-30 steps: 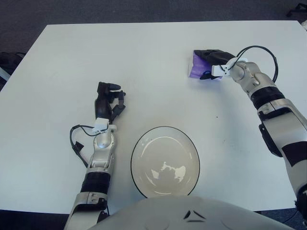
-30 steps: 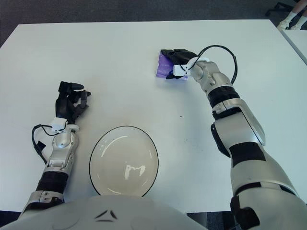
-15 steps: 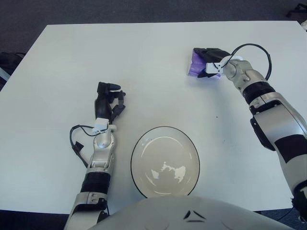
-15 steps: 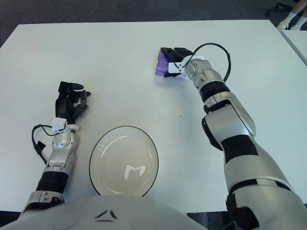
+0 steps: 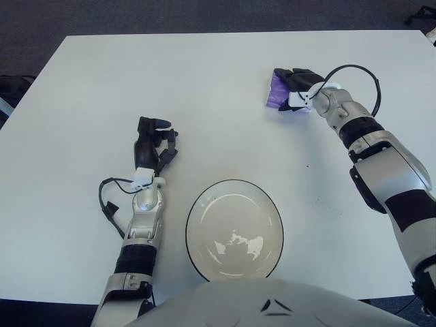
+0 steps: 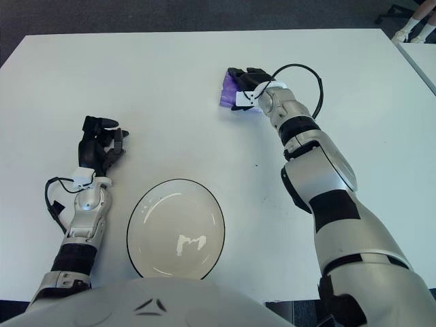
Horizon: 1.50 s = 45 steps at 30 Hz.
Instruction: Put the tissue paper into the plate.
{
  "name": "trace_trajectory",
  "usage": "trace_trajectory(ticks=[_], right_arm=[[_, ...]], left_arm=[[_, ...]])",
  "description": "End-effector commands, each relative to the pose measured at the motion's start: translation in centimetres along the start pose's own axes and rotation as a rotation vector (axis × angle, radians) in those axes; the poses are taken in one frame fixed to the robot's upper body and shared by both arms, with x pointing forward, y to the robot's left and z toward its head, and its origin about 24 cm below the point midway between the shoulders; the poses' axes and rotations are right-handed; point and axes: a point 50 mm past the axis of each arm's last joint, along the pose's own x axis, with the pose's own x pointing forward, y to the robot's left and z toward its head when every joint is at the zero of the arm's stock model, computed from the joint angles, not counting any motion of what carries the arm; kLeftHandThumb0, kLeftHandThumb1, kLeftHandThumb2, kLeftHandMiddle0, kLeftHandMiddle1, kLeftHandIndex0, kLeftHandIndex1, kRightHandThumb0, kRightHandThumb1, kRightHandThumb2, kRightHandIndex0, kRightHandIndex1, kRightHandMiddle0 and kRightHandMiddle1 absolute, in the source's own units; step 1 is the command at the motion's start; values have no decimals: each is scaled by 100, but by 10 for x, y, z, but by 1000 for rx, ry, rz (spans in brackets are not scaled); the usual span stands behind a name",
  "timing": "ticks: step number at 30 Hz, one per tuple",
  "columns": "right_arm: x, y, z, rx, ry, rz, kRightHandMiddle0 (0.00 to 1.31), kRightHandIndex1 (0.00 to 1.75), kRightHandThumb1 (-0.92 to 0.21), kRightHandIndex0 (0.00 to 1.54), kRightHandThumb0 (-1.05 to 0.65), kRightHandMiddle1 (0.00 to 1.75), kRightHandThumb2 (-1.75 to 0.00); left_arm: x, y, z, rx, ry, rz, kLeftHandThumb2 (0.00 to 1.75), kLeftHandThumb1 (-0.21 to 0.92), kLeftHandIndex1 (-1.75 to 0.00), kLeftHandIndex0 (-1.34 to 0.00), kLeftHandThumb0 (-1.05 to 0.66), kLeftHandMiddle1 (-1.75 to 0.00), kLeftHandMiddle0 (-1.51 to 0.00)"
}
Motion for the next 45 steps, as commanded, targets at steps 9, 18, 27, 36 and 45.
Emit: trace_trajectory(ticks=[9, 18, 27, 36, 45], right_arm=[[-7, 69, 3, 180, 43, 26, 0, 46, -50, 0, -83, 30, -79], [-11, 83, 4, 253, 48, -36, 1, 160, -17, 0, -54, 149, -116], [-14, 91, 11, 266, 53, -170, 57, 175, -12, 74, -38, 175, -125], [-18, 96, 15, 513, 99, -306, 102, 175, -14, 127, -13, 175, -151], [-18, 96, 14, 896, 144, -325, 115, 175, -21, 139, -12, 175, -153]], left_arm=[[-64, 4, -67, 35, 354, 8, 77, 75, -175, -29, -37, -134, -48], [-64, 4, -67, 23, 359, 17, 74, 78, -175, -27, -36, -131, -46], [-63, 5, -68, 3, 367, 33, 74, 78, -175, -27, -36, -131, -47], [-63, 5, -68, -4, 363, 37, 72, 79, -175, -26, -36, -131, -47], [-63, 5, -68, -7, 367, 41, 72, 79, -175, -26, -36, -131, -47]])
